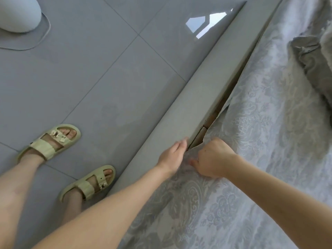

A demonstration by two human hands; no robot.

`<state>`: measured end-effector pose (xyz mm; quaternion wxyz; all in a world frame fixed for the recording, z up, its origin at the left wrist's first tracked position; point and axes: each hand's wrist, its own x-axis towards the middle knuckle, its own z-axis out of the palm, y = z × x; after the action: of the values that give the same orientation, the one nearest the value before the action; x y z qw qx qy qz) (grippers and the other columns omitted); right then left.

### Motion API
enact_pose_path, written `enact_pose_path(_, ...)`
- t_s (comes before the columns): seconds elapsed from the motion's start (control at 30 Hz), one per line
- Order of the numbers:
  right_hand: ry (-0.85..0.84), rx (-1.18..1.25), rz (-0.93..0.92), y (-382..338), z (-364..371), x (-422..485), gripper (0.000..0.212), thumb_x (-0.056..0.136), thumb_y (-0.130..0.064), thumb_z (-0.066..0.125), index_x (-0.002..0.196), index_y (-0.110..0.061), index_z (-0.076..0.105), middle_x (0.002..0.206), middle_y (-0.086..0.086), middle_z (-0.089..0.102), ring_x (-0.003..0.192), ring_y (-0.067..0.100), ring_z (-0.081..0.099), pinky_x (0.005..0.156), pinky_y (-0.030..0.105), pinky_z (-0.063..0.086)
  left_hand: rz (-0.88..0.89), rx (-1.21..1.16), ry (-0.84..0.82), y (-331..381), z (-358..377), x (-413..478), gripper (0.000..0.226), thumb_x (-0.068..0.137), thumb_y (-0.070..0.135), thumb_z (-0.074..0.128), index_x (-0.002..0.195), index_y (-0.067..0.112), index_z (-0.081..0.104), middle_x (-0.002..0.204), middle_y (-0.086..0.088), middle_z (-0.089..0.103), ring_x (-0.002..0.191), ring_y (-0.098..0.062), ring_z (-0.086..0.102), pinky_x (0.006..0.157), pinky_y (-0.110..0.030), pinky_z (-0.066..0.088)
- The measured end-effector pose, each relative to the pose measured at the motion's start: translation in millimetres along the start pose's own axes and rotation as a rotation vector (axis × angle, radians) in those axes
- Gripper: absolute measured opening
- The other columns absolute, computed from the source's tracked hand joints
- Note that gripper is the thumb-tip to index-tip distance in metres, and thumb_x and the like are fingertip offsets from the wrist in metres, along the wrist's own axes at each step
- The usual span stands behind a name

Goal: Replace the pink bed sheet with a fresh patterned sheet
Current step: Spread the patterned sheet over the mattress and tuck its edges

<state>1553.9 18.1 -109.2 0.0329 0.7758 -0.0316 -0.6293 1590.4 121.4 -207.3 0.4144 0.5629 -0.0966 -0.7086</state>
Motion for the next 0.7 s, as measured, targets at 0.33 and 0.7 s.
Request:
enact_pose_path(0.33,0.143,0.587,0.066,29,2,9,0.032,0.089,-0.021,0.040,0.093,-0.018,0.071,0.096,0.002,0.068,0.096,0.020,0.057,0.092,0.033,0.043,-0.366,-0.512,-0.308,9,27,28,0.073,0.092,0.068,0.012,0.117,0.021,0.062,0.120,-0.008,0.064,0.113,-0.020,0.059,0.088,-0.028,0.048)
enact_pose_path(0.7,-0.023,0.015,0.360,114,-16,64,0.049,0.099,-0.044,0.021,0.132,-0.024,0.051,0.136,-0.001,0.052,0.127,0.019,0.044,0.108,0.037,0.023,-0.527,-0.387,-0.433,-13,26,36,0.085,0.071,0.088,0.026,0.124,0.032,0.060,0.125,-0.001,0.062,0.117,-0.020,0.057,0.108,-0.041,0.038)
